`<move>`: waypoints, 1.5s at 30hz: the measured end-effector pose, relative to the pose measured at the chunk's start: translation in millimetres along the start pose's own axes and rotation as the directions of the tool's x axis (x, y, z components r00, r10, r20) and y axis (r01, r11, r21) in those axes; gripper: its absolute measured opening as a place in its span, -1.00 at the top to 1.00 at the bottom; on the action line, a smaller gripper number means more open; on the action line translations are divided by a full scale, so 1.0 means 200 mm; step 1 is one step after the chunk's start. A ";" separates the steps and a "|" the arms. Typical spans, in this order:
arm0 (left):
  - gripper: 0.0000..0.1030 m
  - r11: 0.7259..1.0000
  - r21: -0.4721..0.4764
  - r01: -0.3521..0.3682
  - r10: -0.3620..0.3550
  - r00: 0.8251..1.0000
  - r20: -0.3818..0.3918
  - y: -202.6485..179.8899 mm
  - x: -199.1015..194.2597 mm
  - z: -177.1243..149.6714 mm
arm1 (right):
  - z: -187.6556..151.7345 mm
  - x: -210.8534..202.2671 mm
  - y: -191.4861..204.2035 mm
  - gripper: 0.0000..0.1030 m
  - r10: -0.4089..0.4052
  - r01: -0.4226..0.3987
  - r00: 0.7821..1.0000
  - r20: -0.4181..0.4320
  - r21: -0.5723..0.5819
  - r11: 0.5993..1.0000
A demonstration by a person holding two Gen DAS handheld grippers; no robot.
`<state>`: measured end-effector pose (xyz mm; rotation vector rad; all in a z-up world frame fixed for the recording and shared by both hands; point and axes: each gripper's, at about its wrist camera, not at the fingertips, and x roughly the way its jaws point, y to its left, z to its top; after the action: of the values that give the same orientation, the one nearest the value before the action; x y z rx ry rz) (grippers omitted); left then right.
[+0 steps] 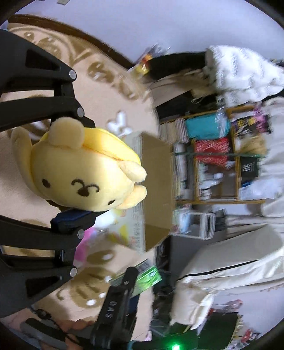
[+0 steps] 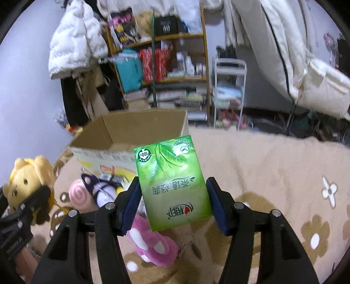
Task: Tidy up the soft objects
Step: 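Close the right tool on the tissue pack while the left tool grasps the yellow bear, then carry the tissue pack and yellow bear into the box and release both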
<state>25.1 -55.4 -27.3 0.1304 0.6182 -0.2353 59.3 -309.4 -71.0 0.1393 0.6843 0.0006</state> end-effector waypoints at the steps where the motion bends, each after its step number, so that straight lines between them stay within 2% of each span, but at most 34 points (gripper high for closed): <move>1: -0.03 1.000 -0.003 -0.005 0.005 1.000 0.030 0.00 -0.02 0.02 | 0.01 -0.02 0.01 -0.22 -0.002 0.002 1.000 0.023 -0.004 1.000; 7: -0.03 1.000 -0.027 0.009 -0.005 0.992 0.128 0.05 -0.10 0.12 | 0.09 -0.15 0.04 -0.22 0.010 -0.010 0.993 0.118 -0.001 1.000; 15: -0.03 1.000 -0.011 -0.007 0.009 0.981 0.193 0.07 -0.15 0.30 | 0.25 -0.20 0.10 -0.22 0.019 -0.008 0.979 0.201 -0.052 0.999; 27: -0.03 1.000 -0.017 -0.013 0.017 0.968 0.252 0.14 0.00 0.62 | 0.51 -0.10 0.16 -0.22 0.050 -0.037 0.962 0.269 -0.056 0.998; 35: -0.04 0.999 -0.043 -0.008 0.017 0.977 0.211 0.19 0.19 0.60 | 0.53 0.03 0.16 -0.22 0.068 -0.058 0.961 0.266 -0.046 0.997; 45: -0.04 0.998 -0.061 -0.001 0.009 0.990 0.140 0.24 0.41 0.52 | 0.46 0.27 0.15 -0.22 0.066 -0.058 0.981 0.184 -0.052 0.997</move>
<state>159.7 -44.4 10.3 0.0565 0.4847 -0.2189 161.4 -288.7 -30.3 0.1141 0.4925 0.0626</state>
